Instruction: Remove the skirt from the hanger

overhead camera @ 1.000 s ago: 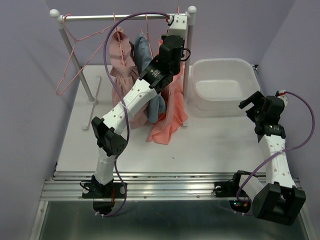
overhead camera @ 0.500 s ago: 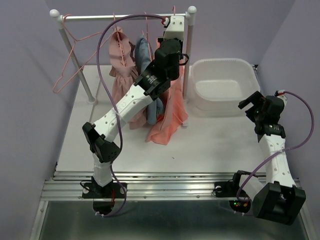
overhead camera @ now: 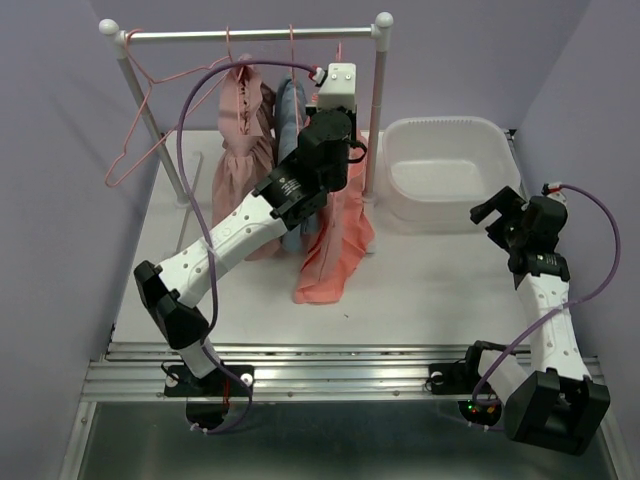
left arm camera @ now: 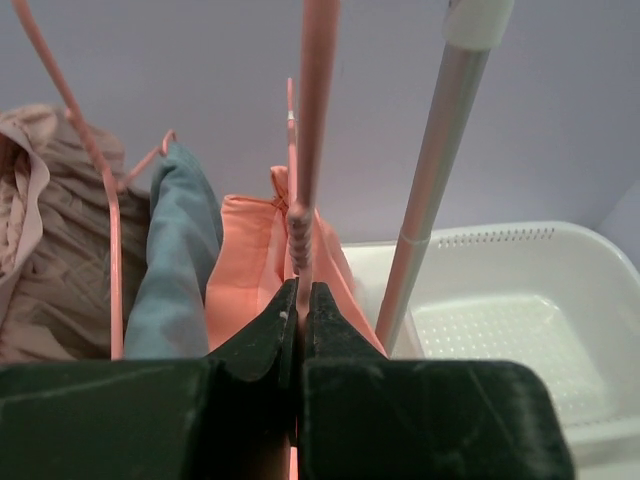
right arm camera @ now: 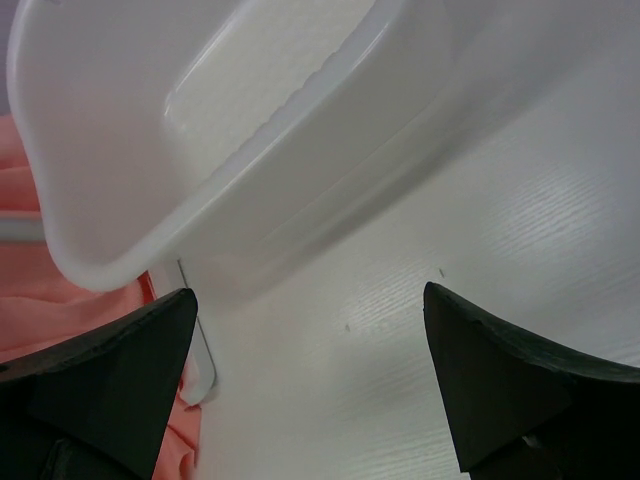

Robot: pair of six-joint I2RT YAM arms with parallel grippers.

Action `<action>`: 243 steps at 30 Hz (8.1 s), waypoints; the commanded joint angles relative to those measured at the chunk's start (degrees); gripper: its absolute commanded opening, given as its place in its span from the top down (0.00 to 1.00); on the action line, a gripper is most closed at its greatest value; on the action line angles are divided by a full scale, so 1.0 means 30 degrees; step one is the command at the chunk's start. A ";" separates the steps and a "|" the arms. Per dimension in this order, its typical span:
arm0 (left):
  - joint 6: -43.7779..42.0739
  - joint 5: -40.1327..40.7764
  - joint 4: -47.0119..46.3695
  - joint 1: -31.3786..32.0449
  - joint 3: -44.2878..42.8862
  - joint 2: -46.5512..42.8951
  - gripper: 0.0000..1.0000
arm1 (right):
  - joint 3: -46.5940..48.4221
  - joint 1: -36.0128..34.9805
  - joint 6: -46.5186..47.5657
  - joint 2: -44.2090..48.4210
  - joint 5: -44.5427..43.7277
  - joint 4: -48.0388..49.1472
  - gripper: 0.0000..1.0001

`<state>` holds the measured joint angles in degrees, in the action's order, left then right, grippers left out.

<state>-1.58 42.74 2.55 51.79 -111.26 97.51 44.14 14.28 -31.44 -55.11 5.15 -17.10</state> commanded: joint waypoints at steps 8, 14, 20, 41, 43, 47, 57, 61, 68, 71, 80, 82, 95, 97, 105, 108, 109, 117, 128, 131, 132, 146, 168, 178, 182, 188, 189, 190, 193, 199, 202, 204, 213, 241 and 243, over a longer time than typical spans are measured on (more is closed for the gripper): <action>0.6120 0.0665 -0.2723 0.0461 0.8548 -0.5169 1.00 | -0.0444 -0.8152 0.3212 0.0824 0.0893 0.1567 0.00; 0.7530 0.1864 -0.2812 0.0490 1.0252 -0.5318 1.00 | -0.2320 -1.0880 0.4325 0.1289 0.5132 0.5024 0.00; 0.7501 0.2394 -0.3309 0.0432 1.0136 -0.4850 1.00 | -0.3755 -1.4338 0.6405 0.2316 0.7889 0.7866 0.00; 1.3241 0.3565 0.1345 0.0374 0.7763 -0.3677 1.00 | -0.8531 -1.9349 0.4239 -0.4068 0.2418 2.9047 0.00; 1.3914 0.3828 0.1814 0.0403 0.7529 -0.3589 1.00 | -0.8473 -1.9759 0.4621 -0.4450 0.1043 2.9459 0.00; 1.4736 0.3830 0.2462 0.0403 0.7263 -0.3735 1.00 | -0.8649 -1.9761 0.4037 -0.5913 0.0071 3.2034 0.00; 1.5733 0.3741 0.3136 0.0256 0.7175 -0.3852 1.00 | -0.7595 -1.9937 0.2603 -0.9811 -0.1889 3.6078 0.12; 1.5908 0.3741 0.3311 0.0169 0.7263 -0.3940 1.00 | -0.7887 -1.9937 0.2307 -1.0895 -0.3002 3.8273 0.25; 1.6143 0.3448 0.3370 -0.0183 0.7556 -0.3853 1.00 | -0.7477 -2.0113 0.2745 -1.0634 -0.2390 3.7723 0.39; 1.6085 0.3360 0.3224 -0.0388 0.7615 -0.3707 1.00 | -0.7535 -2.0113 0.2805 -1.0078 -0.2040 3.7371 0.54; 1.5675 0.3916 0.3281 -0.1558 0.6272 -0.2214 1.00 | -0.8237 -2.0113 0.3039 -0.7972 -0.0047 3.5498 0.99; 1.5177 0.4004 0.3194 -0.2086 0.5598 -0.1511 1.00 | -0.8706 -2.0288 0.3127 -0.7413 0.0071 3.5088 0.99; 1.5174 0.4472 0.2782 -0.3933 0.4628 0.0482 1.00 | -1.0434 -2.0464 0.2864 -0.3955 0.0422 3.2245 0.99; 1.5673 0.5320 0.3484 -0.3992 0.4161 0.1009 1.00 | -1.0611 -2.0464 0.2630 -0.3662 0.0509 3.1982 0.99; 1.5763 0.5061 0.4279 -0.4519 0.2869 0.2329 1.00 | -1.0992 -2.0640 0.2570 -0.1290 0.0425 2.9609 0.99; 1.5501 0.4478 0.4278 -0.4519 0.3014 0.1893 1.00 | -1.1052 -2.0640 0.2513 -0.0937 -0.0685 2.8122 0.99; 1.5180 0.4097 0.4075 -0.4519 0.3131 0.1716 1.00 | -1.0935 -2.0640 0.2512 -0.0936 -0.0922 2.7591 0.99; 1.1780 -0.3305 0.0385 -0.4490 0.7464 -0.1974 1.00 | -0.9882 -2.0640 0.1634 -0.1961 -0.4818 2.4370 0.99; 1.0577 -0.6745 0.0146 -0.2383 1.4024 -0.7687 1.00 | -0.7479 -2.0640 0.1223 -0.2546 -0.7341 1.8420 0.99; 1.0314 -0.7740 0.0322 -0.1825 1.5463 -0.9327 1.00 | -0.7097 -2.0640 0.1193 -0.2664 -0.7370 1.7072 0.99; 1.0313 -0.8120 0.0410 -0.1737 1.5756 -0.9708 1.00 | -0.7009 -2.0640 0.1251 -0.2693 -0.7312 1.6807 0.97; 0.9611 -1.0086 0.1787 -0.0975 1.7781 -1.4573 1.00 | -0.4490 -2.0640 0.5790 -0.1904 -0.8569 1.0564 0.00; 0.9288 -1.0525 0.3575 -0.0711 1.6375 -1.7651 1.00 | 0.1983 -2.0640 1.1534 -0.2956 -0.6755 0.7816 0.00; 0.9112 -1.2427 0.4571 -0.0711 1.5613 -1.8323 1.00 | 0.3098 -1.9735 1.3411 -0.6849 -0.4852 0.9271 0.00; 0.9112 -1.3045 0.4630 -0.0711 1.5729 -1.8734 1.00 | 0.2954 -1.8826 1.3351 -0.7642 -0.3394 1.1141 0.00; 0.9258 -1.3252 0.5184 -0.0711 1.5760 -1.8970 1.00 | 0.2043 -1.7302 1.2651 -0.8815 0.0918 1.4196 0.34; 0.9288 -1.3193 0.5331 -0.0740 1.5730 -1.8912 1.00 | 0.2073 -1.7300 1.2648 -0.8933 0.1095 1.4197 0.40; 0.9346 -1.3192 0.5478 -0.0711 1.5701 -1.8911 1.00 | 0.1929 -1.7300 1.2706 -0.8934 0.1329 1.4487 0.50; 0.9405 -1.3163 0.5655 -0.0711 1.5730 -1.8853 1.00 | 0.1518 -1.7124 1.2504 -0.8730 0.2325 1.5162 0.80; 0.9610 -1.2199 0.6153 -0.0711 1.5584 -1.8823 1.00 | 0.1518 -1.6394 1.1157 -0.8466 0.1565 1.5135 0.99; 0.9727 -1.1642 0.6387 -0.0711 1.5613 -1.8911 1.00 | 0.1138 -1.6392 1.0774 -0.8173 0.1361 1.5193 0.99; 0.9785 -1.0910 0.6562 -0.0711 1.5584 -1.8969 1.00 | 0.0932 -1.6392 1.0656 -0.7939 0.1156 1.5164 0.99; 0.9786 -1.0058 0.6622 -0.0711 1.5788 -1.8765 1.00 | 0.0199 -1.6392 0.9076 -0.7031 0.0483 1.4872 0.99; 0.8849 -0.7400 0.3517 -0.0711 1.4799 -1.5812 1.00 | -0.1091 -1.6392 0.3187 -0.1522 -0.8129 0.8400 0.00; 0.8586 -0.6721 0.3342 -0.0711 1.3541 -1.4990 1.00 | -0.1003 -1.6392 0.3010 -0.1318 -0.8860 0.8047 0.00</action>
<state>26.61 17.15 18.81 49.19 -63.59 49.98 41.30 -34.94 -20.38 -61.04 -15.90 9.17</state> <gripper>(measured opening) 0.099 0.998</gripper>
